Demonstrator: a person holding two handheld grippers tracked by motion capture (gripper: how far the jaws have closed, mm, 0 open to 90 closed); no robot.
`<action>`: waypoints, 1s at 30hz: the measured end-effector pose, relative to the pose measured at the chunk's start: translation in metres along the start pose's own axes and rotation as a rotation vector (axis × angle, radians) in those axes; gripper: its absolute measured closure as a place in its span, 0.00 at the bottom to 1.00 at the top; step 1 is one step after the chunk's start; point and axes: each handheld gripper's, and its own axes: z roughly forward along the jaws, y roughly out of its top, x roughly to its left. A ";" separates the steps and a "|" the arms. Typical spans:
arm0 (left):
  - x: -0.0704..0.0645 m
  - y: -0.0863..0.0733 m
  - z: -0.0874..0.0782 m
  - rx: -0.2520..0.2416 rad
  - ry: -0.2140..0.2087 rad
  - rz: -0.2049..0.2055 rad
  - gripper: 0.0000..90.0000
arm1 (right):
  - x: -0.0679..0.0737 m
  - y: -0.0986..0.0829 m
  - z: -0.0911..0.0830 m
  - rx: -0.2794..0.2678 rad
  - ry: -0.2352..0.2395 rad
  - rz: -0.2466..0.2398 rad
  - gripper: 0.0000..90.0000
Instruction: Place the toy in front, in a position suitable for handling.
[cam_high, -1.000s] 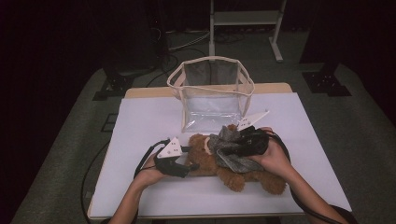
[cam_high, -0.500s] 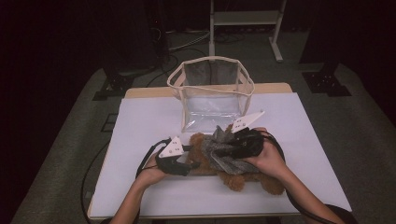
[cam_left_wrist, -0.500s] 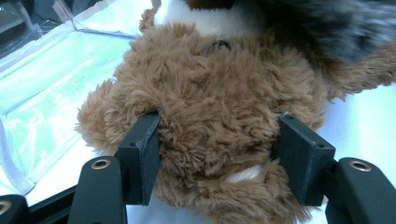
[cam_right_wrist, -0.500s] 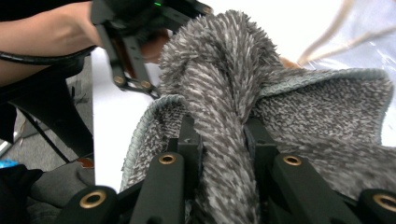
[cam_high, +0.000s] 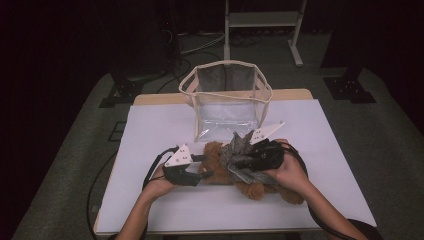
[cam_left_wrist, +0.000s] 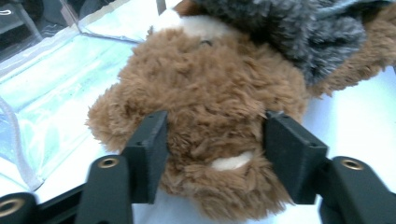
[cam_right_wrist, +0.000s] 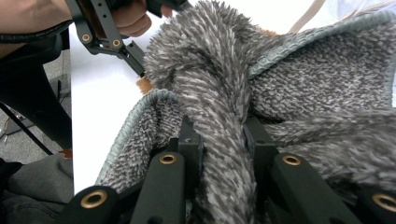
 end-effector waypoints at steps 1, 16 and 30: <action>0.000 0.000 0.001 0.004 0.000 0.007 0.48 | 0.000 0.001 0.000 0.003 0.000 0.002 0.81; 0.005 -0.001 0.004 -0.008 0.013 -0.010 0.50 | 0.016 0.030 0.024 0.025 0.014 -0.079 0.81; -0.001 0.000 0.007 0.000 -0.048 -0.004 0.51 | 0.003 0.049 0.003 0.023 -0.011 -0.052 0.81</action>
